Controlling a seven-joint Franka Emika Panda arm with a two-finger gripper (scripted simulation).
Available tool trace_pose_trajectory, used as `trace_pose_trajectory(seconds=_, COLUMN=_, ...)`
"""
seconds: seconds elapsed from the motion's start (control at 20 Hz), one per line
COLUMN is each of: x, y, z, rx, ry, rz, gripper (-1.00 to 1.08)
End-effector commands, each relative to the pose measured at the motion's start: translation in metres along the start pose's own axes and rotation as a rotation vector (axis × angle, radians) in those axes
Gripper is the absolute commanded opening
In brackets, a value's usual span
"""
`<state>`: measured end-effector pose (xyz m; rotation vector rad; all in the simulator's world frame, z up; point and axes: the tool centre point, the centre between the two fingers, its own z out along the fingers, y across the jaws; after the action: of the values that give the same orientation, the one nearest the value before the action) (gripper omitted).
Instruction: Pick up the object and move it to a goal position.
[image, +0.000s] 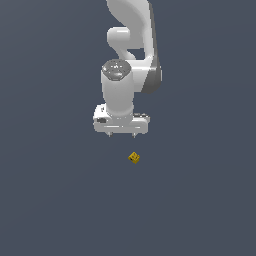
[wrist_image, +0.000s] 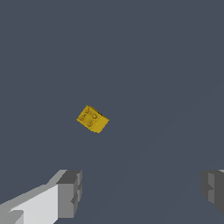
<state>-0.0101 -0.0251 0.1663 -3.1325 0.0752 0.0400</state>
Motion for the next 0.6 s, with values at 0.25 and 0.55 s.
trace_pose_trajectory(seconds=0.25, x=0.0023, y=0.0020, z=-0.0032, rx=-0.011, ry=0.002, rz=-0.024, gripper=1.00)
trace_pose_trajectory(seconds=0.55, x=0.0049, y=0.0040, z=-0.0065, rx=-0.024, ry=0.003, rz=-0.054, gripper=1.00)
